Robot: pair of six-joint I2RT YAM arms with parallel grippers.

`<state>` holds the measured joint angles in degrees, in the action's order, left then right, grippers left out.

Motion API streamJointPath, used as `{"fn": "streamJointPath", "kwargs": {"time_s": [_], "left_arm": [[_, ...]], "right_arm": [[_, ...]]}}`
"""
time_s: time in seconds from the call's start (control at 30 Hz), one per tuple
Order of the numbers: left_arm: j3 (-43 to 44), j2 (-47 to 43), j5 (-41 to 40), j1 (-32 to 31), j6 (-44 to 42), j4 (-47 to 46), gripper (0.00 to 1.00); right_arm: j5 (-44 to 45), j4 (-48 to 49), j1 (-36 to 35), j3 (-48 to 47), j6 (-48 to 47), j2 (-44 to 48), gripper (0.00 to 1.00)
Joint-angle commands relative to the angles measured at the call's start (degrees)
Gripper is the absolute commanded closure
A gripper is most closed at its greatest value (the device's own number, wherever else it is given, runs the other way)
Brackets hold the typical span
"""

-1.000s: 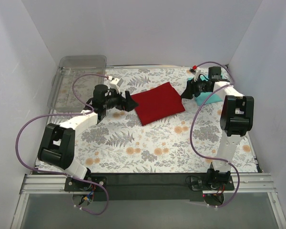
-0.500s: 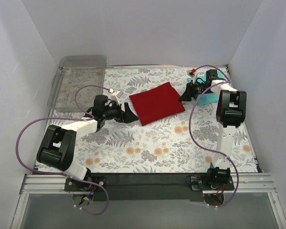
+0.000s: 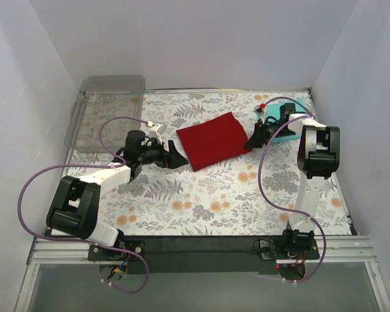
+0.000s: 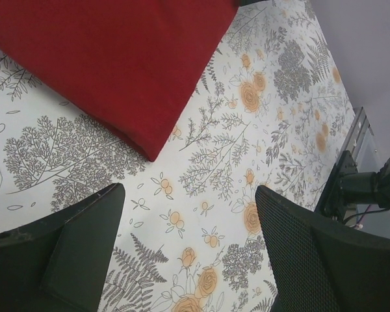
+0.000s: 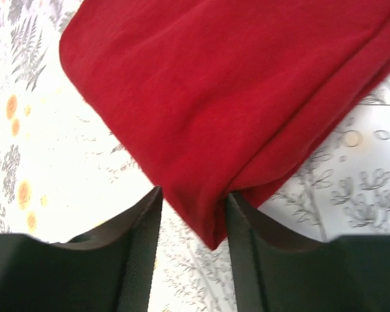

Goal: Fold and stack the t-shirts
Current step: Fold the tshirt

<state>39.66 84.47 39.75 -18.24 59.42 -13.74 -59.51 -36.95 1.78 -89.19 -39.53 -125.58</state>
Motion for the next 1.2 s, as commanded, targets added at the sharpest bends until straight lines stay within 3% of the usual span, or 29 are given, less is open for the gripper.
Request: {"fn": "streamJointPath", "kwargs": {"time_s": [0.0, 0.07, 0.23, 0.47, 0.53, 0.57, 0.77, 0.9, 1.03, 1.17], "left_arm": [[-1.2, -2.9, 0.5, 0.0, -0.4, -0.1, 0.25], [-1.3, -2.6, 0.7, 0.0, -0.3, -0.1, 0.25], [-1.2, -2.6, 0.9, 0.0, -0.3, -0.1, 0.25], [-1.3, -2.9, 1.3, 0.0, -0.3, -0.2, 0.25], [-1.2, -3.1, 1.4, 0.0, -0.4, 0.0, 0.25], [-1.1, -3.3, 1.4, 0.0, -0.6, 0.4, 0.25], [-0.6, -4.4, 1.2, 0.0, -1.2, 1.4, 0.25], [-0.5, -5.0, 1.1, 0.0, -1.1, 1.3, 0.25], [-0.6, -4.2, 1.3, 0.0, -0.1, 0.2, 0.25], [-0.6, -3.0, 1.8, 0.0, 0.8, -1.3, 0.25]], "right_arm": [[-2.0, -3.7, -0.3, 2.2, -3.5, 5.3, 0.60], [-1.8, -4.0, -0.4, 4.0, -3.8, 6.8, 0.67], [-0.1, -4.6, -1.4, 8.1, -3.8, 8.9, 0.73], [2.4, -4.7, -1.7, 13.1, -0.2, 11.0, 0.99], [4.8, -5.0, -1.7, 14.8, 0.3, 12.1, 0.93], [6.1, -4.8, -1.7, 15.4, 0.2, 14.3, 0.80], [15.3, -1.6, 0.1, 15.7, 4.0, 23.7, 0.57], [14.6, 4.2, 1.6, 16.8, 8.4, 25.5, 0.54], [8.9, 6.6, 0.3, 17.4, 12.3, 22.9, 0.61], [7.5, 8.6, -1.3, 16.6, 15.1, 19.1, 0.56]]}}
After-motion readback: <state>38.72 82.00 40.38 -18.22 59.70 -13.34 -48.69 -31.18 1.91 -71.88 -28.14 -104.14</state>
